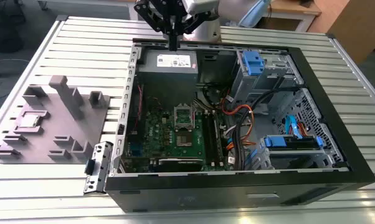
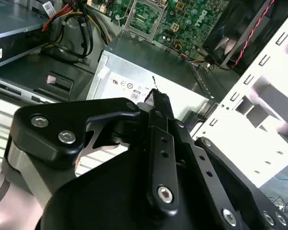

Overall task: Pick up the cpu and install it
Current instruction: 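Reach for the cpu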

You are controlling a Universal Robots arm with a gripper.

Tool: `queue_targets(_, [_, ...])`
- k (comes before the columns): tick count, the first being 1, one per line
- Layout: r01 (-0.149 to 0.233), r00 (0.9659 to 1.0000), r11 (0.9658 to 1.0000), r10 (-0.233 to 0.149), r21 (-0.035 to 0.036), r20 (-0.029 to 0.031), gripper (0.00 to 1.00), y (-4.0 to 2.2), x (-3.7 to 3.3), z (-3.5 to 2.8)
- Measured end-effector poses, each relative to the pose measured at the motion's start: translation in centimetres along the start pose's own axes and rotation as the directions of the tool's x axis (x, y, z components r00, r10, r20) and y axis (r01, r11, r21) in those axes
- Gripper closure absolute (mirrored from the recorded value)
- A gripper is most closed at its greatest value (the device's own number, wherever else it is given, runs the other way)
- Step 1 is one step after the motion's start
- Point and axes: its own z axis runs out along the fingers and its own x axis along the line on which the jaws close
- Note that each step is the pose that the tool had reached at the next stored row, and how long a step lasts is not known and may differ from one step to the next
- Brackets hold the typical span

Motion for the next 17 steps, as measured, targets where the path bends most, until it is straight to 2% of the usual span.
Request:
queue_targets(12, [0.0,1.0,1.0,0.0,0.0001,0.0,0.89,0.0,0.01,0.0])
queue_targets(17, [0.0,1.0,1.0,0.0,0.0,0.0,0.89,-0.04,0.5,-0.01])
